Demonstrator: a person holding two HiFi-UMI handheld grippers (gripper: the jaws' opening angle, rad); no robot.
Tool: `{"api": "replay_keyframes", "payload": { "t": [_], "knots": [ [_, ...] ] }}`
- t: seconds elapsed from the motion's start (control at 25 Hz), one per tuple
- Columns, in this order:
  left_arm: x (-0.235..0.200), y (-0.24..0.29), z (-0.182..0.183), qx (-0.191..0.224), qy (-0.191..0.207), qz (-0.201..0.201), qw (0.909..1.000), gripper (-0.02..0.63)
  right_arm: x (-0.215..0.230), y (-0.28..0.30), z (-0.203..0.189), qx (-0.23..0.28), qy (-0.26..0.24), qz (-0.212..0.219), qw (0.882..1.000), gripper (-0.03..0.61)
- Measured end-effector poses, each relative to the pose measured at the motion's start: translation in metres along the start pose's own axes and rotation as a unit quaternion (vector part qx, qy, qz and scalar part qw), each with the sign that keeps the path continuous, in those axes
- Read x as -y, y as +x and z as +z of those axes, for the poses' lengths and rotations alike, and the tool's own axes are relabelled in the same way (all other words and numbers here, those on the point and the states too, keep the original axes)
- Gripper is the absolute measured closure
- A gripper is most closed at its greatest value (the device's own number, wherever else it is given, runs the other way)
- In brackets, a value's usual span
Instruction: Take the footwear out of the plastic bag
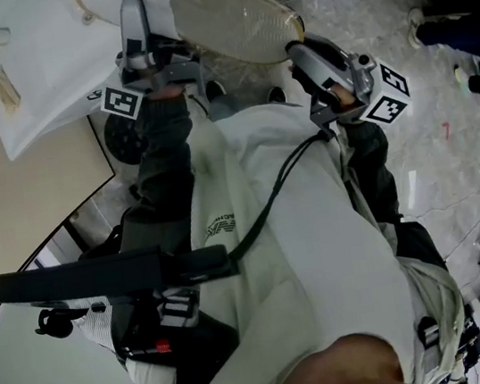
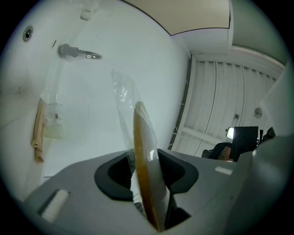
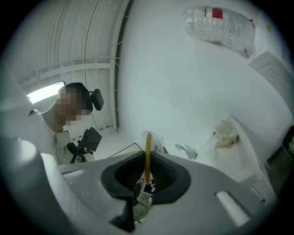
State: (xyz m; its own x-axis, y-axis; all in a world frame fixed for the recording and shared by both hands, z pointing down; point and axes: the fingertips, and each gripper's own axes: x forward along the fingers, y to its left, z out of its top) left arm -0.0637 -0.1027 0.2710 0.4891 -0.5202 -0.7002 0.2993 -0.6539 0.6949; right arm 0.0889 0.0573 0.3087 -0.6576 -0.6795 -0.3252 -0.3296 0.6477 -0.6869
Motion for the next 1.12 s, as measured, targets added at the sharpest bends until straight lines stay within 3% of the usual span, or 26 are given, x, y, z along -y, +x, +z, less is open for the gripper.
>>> {"api": "replay_keyframes", "payload": {
  "t": [0.32, 0.64, 1.12],
  "knots": [
    [0.003, 0.003, -0.014, 0.002, -0.002, 0.004, 1.0, 0.489, -0.012, -0.016, 0.01, -0.008, -0.012, 0.009, 1.0, 0.54],
    [-0.01, -0.016, 0.021, 0.037, 0.022, 0.022, 0.9988, 0.515, -0.005, -0.034, 0.006, -0.01, -0.011, 0.001, 1.0, 0.538],
    [-0.014, -0.033, 0.044, 0.037, 0.049, 0.04, 0.9973, 0.586, -0.02, -0.051, 0.019, 0.019, -0.025, 0.019, 0.999, 0.543]
  ]
}}
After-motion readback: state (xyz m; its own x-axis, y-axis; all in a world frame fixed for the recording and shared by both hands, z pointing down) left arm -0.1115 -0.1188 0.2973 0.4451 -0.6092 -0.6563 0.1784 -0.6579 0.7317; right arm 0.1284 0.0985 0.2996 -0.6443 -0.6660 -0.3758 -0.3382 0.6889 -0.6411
